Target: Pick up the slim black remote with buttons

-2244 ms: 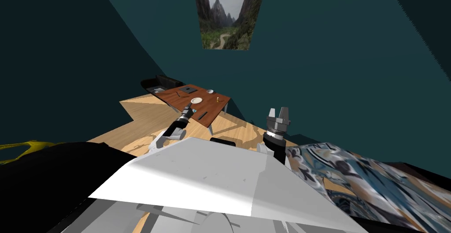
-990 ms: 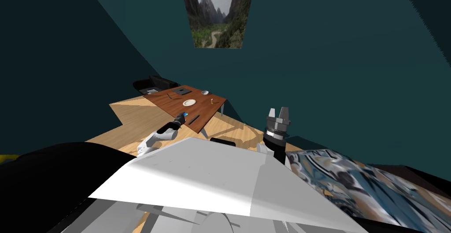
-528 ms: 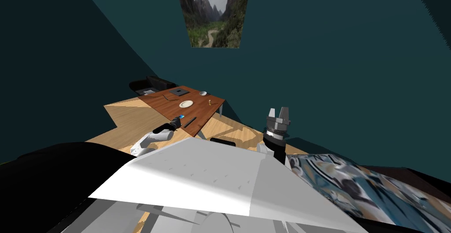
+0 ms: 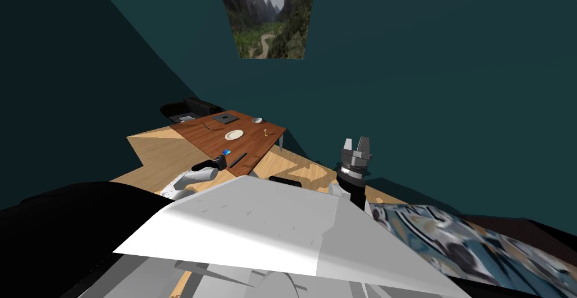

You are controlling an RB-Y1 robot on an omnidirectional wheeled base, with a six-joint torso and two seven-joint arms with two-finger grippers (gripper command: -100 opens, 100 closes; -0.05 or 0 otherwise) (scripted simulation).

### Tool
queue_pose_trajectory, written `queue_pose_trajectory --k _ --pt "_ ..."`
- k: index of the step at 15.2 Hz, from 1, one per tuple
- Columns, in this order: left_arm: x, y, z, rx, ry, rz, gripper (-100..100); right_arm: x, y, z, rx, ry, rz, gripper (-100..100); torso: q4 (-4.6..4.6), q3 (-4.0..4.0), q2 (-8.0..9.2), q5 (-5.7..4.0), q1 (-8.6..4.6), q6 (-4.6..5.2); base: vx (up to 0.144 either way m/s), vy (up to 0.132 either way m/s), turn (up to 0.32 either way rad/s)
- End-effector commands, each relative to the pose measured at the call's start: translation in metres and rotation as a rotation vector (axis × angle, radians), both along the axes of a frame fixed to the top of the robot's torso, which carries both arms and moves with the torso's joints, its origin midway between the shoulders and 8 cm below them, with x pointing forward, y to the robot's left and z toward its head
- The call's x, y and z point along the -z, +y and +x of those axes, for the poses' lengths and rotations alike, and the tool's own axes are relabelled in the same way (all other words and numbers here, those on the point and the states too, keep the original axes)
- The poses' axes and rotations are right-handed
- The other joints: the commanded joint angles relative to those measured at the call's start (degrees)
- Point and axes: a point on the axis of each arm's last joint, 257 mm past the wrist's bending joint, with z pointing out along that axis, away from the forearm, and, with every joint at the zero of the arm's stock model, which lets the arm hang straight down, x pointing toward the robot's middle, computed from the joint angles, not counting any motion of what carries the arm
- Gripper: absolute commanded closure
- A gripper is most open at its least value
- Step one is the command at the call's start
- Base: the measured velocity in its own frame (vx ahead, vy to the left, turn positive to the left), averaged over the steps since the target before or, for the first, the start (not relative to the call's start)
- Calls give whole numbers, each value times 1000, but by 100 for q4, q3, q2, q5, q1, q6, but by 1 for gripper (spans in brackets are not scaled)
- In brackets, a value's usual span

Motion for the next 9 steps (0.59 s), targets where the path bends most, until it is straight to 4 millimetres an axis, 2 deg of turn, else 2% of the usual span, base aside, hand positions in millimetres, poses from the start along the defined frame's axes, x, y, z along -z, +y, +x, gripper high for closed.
queue_pose_trajectory --k 1,3,4,6,7,8,9 --pt "11 15 -22 -67 46 -36 -100 0 0 0 0 0 0 0 0 0 0 0 0 0 103 -39 -28" --pt "16 13 -28 -75 71 -47 -100 0 0 0 0 0 0 0 -2 -5 -9 -1 -8 1 109 -50 -16" --pt "23 24 -46 -130 98 -74 -100 0 0 0 0 0 0 0 -2 -4 -8 -2 -8 0 120 -45 -21" --pt "27 22 -51 -138 122 -86 -100 0 0 0 0 0 0 0 -3 -9 -16 -2 -7 0 120 -29 -11" --pt "35 31 -71 -196 154 -116 -100 0 0 0 0 0 0 0 -3 -7 -12 -1 -2 0 119 -26 -22" --pt "38 30 -75 -201 171 -125 -100 0 0 0 0 0 0 0 -3 -8 -14 0 -2 0 122 -33 -23" --pt "43 37 -91 -254 191 -151 -100 0 0 0 0 0 0 0 -3 -9 -15 -1 -2 1 155 -40 -41"
